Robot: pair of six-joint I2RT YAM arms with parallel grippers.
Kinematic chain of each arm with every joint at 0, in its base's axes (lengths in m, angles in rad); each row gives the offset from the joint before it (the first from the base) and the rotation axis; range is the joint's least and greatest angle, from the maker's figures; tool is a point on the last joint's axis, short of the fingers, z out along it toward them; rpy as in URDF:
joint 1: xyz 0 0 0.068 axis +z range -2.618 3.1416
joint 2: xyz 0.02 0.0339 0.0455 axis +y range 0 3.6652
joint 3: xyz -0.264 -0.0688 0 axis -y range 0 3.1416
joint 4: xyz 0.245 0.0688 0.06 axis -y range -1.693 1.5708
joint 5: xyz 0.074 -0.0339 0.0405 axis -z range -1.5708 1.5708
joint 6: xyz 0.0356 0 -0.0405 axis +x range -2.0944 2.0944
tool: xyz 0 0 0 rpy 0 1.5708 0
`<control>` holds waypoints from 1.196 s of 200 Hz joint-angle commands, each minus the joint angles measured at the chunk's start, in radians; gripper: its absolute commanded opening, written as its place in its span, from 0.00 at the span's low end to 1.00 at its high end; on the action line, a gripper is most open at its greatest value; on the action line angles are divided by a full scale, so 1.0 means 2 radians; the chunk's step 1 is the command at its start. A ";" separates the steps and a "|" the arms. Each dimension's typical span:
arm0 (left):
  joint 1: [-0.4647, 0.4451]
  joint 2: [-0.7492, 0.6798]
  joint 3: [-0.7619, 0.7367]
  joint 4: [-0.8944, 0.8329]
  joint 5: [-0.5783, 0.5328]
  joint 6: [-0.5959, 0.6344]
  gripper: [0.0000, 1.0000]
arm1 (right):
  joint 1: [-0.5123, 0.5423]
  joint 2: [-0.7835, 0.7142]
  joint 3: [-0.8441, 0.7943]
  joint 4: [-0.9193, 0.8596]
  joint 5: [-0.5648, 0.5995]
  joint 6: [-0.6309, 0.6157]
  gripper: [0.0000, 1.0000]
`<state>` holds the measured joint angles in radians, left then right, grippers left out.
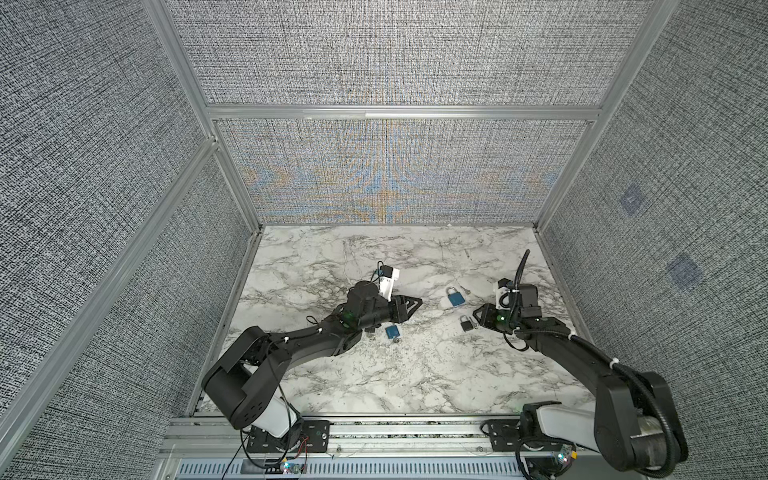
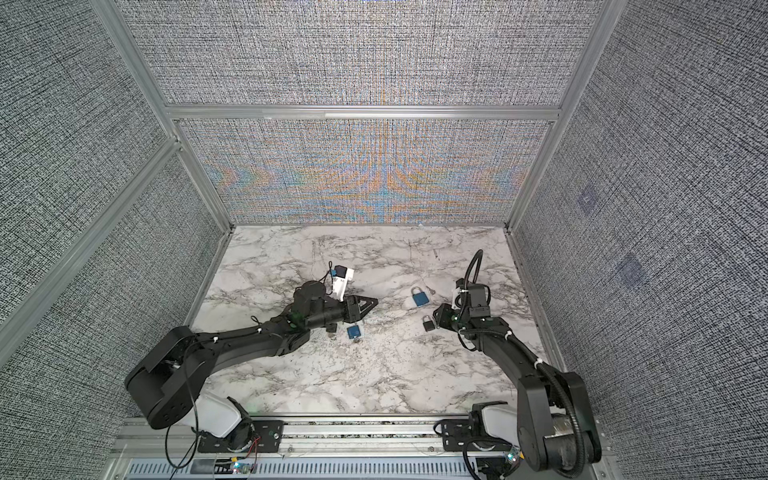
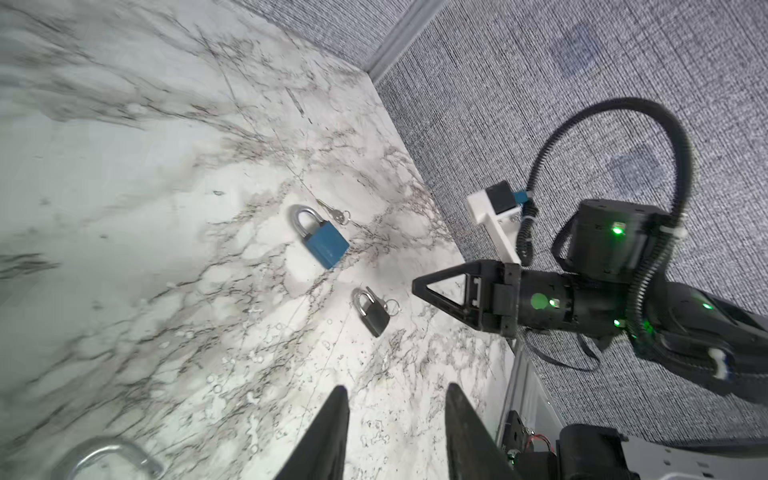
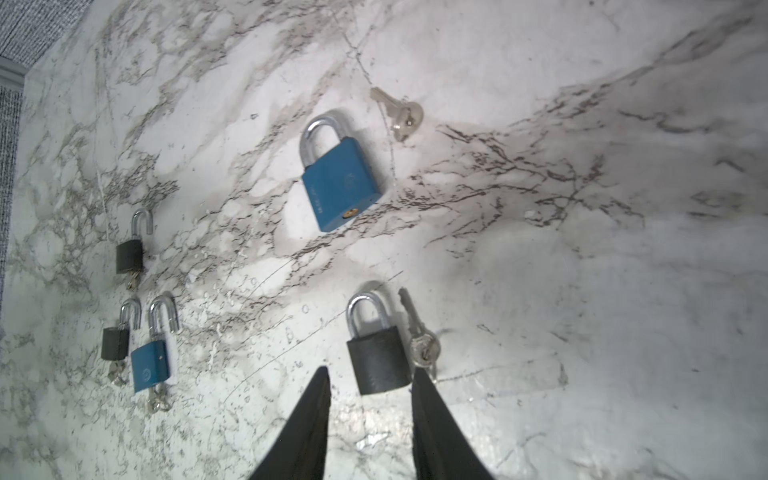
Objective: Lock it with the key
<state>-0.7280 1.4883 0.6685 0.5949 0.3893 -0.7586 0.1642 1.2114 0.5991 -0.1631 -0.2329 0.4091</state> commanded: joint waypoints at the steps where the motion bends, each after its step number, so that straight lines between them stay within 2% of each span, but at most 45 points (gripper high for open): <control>1: 0.012 -0.035 -0.024 -0.012 -0.053 0.019 0.41 | 0.033 -0.023 0.009 -0.045 0.049 0.001 0.35; 41: 0.022 -0.141 -0.078 -0.105 -0.191 0.033 0.41 | 0.136 -0.046 0.019 -0.050 0.104 0.041 0.36; 68: 0.036 -0.215 -0.120 -0.133 -0.231 0.049 0.49 | 0.224 -0.023 0.039 -0.038 0.159 0.066 0.36; 98: 0.071 -0.270 -0.155 -0.169 -0.220 0.046 0.53 | 0.301 0.054 0.085 -0.025 0.200 0.079 0.38; 133: 0.109 -0.300 -0.181 -0.185 -0.189 0.026 0.54 | 0.354 0.159 0.158 -0.011 0.220 0.078 0.50; 147: 0.117 -0.305 -0.184 -0.183 -0.176 0.024 0.54 | 0.360 0.192 0.186 0.000 0.213 0.081 0.53; 181: 0.131 -0.322 -0.184 -0.194 -0.174 0.029 0.54 | 0.364 0.252 0.225 0.013 0.196 0.089 0.55; 239: 0.143 -0.318 -0.188 -0.191 -0.166 0.032 0.54 | 0.378 0.316 0.269 0.000 0.191 0.091 0.57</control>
<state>-0.4500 0.8436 0.2928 0.2066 0.0422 -0.6998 0.9100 1.8149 1.1126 -0.1452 0.1474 0.5766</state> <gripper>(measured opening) 0.540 0.566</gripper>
